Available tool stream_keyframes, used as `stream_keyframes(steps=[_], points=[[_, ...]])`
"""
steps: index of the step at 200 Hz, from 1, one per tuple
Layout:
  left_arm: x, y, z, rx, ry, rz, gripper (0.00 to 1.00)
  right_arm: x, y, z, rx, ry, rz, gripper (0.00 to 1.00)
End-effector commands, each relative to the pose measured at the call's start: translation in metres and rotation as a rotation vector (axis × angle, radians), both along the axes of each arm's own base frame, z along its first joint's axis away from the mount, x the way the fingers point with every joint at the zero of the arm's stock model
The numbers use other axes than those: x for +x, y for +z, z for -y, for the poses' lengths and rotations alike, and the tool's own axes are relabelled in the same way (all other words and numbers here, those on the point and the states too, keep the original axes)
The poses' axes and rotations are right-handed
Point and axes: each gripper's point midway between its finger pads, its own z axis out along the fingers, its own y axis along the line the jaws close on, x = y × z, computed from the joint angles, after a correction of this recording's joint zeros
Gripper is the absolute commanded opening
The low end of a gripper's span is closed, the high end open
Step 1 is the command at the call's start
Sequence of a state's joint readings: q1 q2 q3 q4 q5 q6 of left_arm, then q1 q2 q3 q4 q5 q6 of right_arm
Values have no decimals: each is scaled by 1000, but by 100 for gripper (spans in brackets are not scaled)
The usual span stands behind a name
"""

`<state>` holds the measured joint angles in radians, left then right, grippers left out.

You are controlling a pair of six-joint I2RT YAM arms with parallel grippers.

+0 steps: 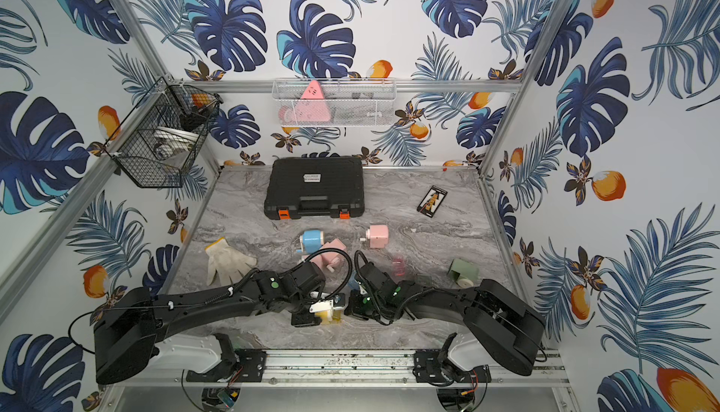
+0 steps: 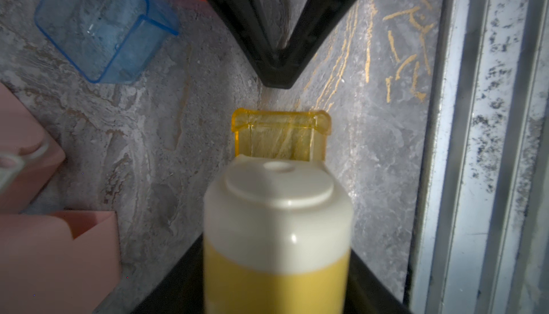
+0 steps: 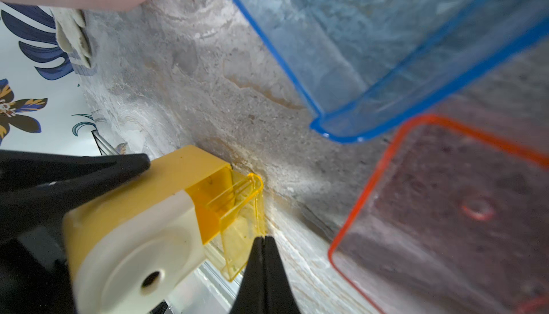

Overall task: Put the tray back into the pencil sharpener
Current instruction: Close the container of the pencil sharpener.

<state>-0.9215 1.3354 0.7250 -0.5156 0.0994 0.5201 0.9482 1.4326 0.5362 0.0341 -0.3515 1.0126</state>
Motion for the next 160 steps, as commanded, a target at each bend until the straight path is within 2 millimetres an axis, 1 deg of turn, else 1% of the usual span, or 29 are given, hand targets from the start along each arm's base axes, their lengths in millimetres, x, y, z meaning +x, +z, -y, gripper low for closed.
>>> stream_keyframes(steps=[1,50,77,107,160], points=[[-3,-1,3,-15,-22,-15,59,2,8,-15,74,11,-3,3],[-7,-4,1,-11,-24,-33,54,3,9,-32,152,25,-27,3],[-9,-5,1,-11,-32,-36,52,3,6,-36,165,29,-39,3],[-10,-8,-1,-4,-34,-40,51,4,6,-42,182,36,-45,3],[-9,-7,0,-7,-33,-39,50,6,6,-48,207,35,-50,4]])
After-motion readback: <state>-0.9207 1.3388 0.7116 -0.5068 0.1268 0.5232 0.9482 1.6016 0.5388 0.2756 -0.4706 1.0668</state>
